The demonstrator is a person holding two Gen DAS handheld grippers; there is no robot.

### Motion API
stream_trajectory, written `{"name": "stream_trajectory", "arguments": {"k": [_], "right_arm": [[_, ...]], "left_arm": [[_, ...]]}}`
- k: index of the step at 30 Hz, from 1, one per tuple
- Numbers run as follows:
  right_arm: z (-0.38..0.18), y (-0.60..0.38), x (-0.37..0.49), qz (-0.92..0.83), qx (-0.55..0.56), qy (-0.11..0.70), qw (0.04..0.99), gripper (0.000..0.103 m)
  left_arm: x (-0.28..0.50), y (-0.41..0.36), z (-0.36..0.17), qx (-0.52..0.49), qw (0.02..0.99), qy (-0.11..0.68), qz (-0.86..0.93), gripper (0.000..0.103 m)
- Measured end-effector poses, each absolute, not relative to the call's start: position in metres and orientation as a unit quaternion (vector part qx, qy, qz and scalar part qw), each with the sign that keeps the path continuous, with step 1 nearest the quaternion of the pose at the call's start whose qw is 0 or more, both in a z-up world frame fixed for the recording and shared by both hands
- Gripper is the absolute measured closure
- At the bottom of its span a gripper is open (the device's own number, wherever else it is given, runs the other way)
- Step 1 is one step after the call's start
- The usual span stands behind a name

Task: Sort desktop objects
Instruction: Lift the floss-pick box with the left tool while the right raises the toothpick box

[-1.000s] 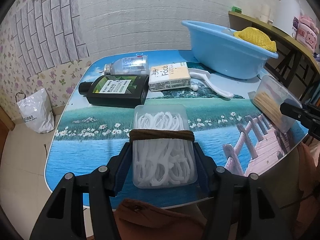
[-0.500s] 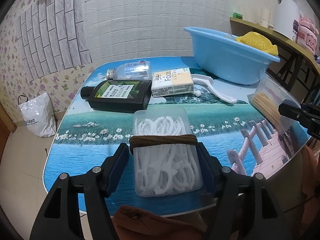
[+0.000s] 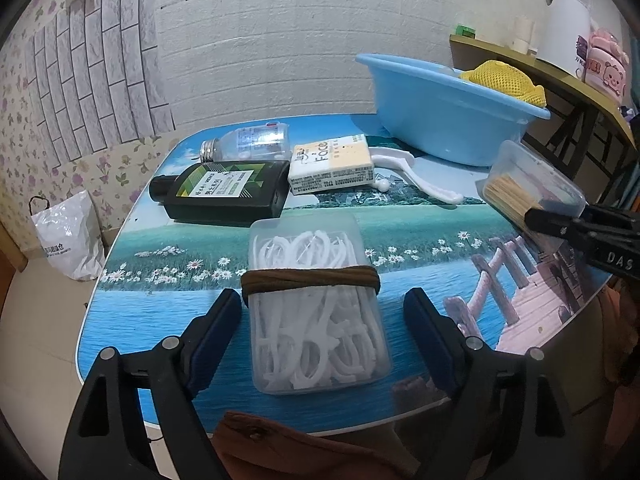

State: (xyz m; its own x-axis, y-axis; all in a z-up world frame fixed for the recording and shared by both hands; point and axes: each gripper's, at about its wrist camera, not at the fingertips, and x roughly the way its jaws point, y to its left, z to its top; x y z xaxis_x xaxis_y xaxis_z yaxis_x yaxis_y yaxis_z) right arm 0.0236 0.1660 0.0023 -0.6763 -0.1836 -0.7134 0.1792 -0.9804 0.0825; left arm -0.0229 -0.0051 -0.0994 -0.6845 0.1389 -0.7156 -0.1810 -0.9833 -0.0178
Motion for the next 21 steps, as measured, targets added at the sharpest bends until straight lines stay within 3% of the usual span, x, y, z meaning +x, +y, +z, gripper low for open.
{"name": "stream_trajectory", "arguments": {"k": [2,6,8,11,21], "right_arm": [[-0.001,0.167,0.024,-0.916,0.390,-0.001,0.088,0.046],[-0.003,0.171,0.023,-0.916,0.390,-0.015,0.093,0.031],[-0.005,0.170,0.023,-0.915,0.393,-0.008,0.085,0.002],[-0.010,0.160,0.022,-0.915,0.398,0.026,0.067,0.000],[-0.012,0.160,0.021,-0.916,0.393,0.023,0.069,0.000]], "left_arm": [[-0.023,-0.003,-0.100,-0.389,0.091,0.029,0.916,0.010],[-0.023,-0.001,-0.102,-0.394,0.098,0.032,0.913,0.000],[-0.023,-0.001,-0.102,-0.394,0.098,0.032,0.913,0.000],[-0.022,-0.001,-0.101,-0.393,0.098,0.032,0.914,0.000],[-0.022,-0.001,-0.102,-0.392,0.099,0.032,0.914,0.000]]}}
